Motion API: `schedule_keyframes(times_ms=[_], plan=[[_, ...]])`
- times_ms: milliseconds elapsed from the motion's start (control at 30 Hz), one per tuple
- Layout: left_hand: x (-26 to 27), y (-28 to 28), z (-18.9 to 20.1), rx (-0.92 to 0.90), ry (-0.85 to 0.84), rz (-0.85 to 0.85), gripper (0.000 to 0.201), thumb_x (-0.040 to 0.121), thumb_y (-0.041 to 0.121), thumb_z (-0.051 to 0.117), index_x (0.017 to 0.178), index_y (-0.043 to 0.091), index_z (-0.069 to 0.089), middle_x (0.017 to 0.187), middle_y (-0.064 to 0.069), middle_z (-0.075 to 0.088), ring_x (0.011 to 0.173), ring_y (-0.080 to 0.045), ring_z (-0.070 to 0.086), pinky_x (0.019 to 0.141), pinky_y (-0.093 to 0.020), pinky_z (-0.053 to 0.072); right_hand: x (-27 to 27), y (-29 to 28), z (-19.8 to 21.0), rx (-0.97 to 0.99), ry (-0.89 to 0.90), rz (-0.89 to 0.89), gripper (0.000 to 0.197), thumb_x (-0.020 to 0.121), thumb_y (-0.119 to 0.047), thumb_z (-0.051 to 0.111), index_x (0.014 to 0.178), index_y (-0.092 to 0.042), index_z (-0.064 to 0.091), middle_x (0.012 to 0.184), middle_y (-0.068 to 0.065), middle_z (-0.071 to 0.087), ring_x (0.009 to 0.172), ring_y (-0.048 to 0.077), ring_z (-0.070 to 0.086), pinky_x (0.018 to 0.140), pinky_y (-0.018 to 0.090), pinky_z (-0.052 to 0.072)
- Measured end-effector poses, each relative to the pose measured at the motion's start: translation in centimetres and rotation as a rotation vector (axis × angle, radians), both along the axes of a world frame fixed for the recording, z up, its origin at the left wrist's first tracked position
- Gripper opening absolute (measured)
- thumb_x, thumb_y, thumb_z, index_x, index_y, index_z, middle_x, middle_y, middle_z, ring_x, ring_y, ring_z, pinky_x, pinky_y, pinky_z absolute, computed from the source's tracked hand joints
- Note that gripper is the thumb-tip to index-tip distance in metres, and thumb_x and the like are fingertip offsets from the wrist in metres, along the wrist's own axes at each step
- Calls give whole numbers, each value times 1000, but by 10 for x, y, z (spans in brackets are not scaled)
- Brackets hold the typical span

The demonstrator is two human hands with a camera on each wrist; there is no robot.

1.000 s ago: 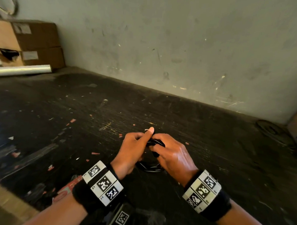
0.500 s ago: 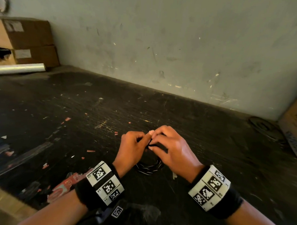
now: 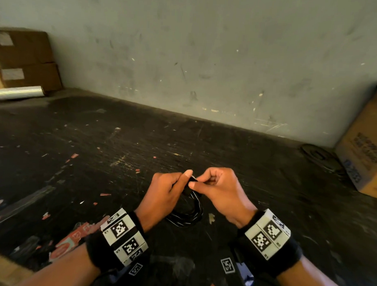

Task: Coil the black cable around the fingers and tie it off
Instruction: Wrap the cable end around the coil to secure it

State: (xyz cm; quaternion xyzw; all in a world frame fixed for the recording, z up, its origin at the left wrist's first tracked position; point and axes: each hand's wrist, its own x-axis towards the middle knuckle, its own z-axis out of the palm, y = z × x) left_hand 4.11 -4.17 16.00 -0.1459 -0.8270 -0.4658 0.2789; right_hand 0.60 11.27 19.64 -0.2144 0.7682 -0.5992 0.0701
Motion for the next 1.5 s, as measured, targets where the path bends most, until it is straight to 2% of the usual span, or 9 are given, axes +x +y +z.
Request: schedule_keyframes(times_ms=[167,300,400,600,833,1100,1200,1300,1500], plan=[[-2,0,2,-25,-106,-24,45,94,34,49,63,4,61,50,0,50,46,-8,45,48,-21,37,2,1,-4,-80,-187,-31,23,76,1,74,74,-16,59,67,1,65,68,14,65,65,25,51],[-2,-5,7,409,-418,-26,13,82,21,71,92,13,68,71,2,70,67,-8,64,63,-21,51,-2,5,-7,-174,-133,-176,19,79,-1,71,81,-15,59,78,5,67,74,18,68,70,29,55],[2,-6,3,879,-617,-120,32,74,9,71,105,10,65,87,-10,73,82,-20,71,76,-30,56,-3,10,-10,-332,-179,-253,19,82,0,68,78,-15,57,85,11,68,85,29,70,78,42,59],[3,5,0,1396,-617,-273,19,89,18,54,75,8,61,50,0,50,47,-12,53,63,-29,53,1,6,-18,-419,-269,-221,21,85,4,62,76,-12,51,84,11,64,85,25,69,78,41,59],[-2,-1,7,1283,-475,-162,24,81,20,39,59,11,43,34,10,23,28,-6,18,35,-22,20,8,5,-23,-405,-291,-103,17,85,7,60,79,-7,51,89,17,64,91,28,70,71,31,61],[2,-5,17,881,-588,-36,21,83,8,44,62,11,46,43,4,30,34,-8,28,40,-24,28,-5,5,-19,97,33,121,40,85,-21,67,122,-24,52,106,-8,65,101,3,62,83,19,51],[7,-1,18,787,-519,-56,18,84,1,48,70,5,59,51,-6,50,49,-18,50,57,-31,45,-7,-12,-23,105,150,156,17,93,-16,56,110,-18,58,88,-6,68,85,1,66,75,20,53],[12,-4,14,908,-530,-82,16,87,12,54,81,4,67,61,-10,59,62,-22,61,74,-37,49,-12,-22,-31,-15,90,73,12,98,-16,47,101,-14,59,84,-2,67,82,10,68,75,26,55],[13,-21,4,1176,-560,57,21,83,14,47,64,9,51,43,1,41,40,-12,41,55,-30,39,-15,-48,-44,65,49,153,11,98,-21,48,99,-17,58,77,-2,65,70,3,64,66,23,52]])
